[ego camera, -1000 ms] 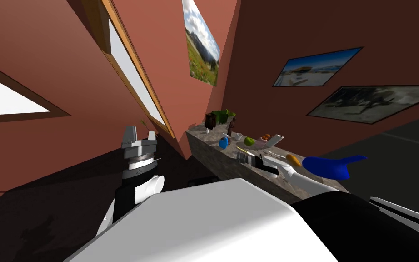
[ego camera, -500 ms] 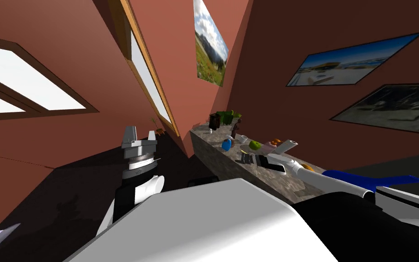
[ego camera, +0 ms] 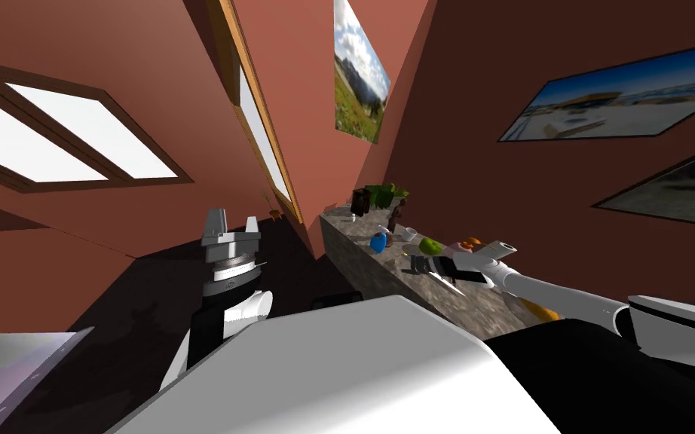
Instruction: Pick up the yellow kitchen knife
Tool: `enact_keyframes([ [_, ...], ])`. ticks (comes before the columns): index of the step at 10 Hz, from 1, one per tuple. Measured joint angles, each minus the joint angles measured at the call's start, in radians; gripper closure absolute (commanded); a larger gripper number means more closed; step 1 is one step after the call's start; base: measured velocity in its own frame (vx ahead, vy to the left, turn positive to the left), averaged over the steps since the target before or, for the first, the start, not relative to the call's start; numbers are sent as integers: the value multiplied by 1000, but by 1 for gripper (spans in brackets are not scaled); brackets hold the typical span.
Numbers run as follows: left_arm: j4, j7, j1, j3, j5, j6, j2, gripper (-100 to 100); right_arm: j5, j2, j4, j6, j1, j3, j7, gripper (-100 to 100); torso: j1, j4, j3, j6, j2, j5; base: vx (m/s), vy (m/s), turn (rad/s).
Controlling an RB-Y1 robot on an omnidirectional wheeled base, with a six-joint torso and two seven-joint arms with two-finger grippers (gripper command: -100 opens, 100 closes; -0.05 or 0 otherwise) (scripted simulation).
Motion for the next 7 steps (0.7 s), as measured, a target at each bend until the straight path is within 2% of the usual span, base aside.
enact_keyframes([
  [2, 0, 0, 0, 0, 0, 0, 0, 0, 25, -39, 42, -11, -26, 30, -11, -100, 1, 0, 1, 0, 1, 0, -26, -66, 201],
  [4, 0, 0, 0, 0, 0, 0, 0, 0, 65, -83, 91, -20, -50, 78, -25, -100, 0, 0, 0, 1, 1, 0, -35, -81, 197],
  [7, 0, 0, 0, 0, 0, 0, 0, 0, 98, -126, 161, -38, -52, 131, -18, -100, 1, 1, 1, 1, 2, 0, -45, -55, 159],
])
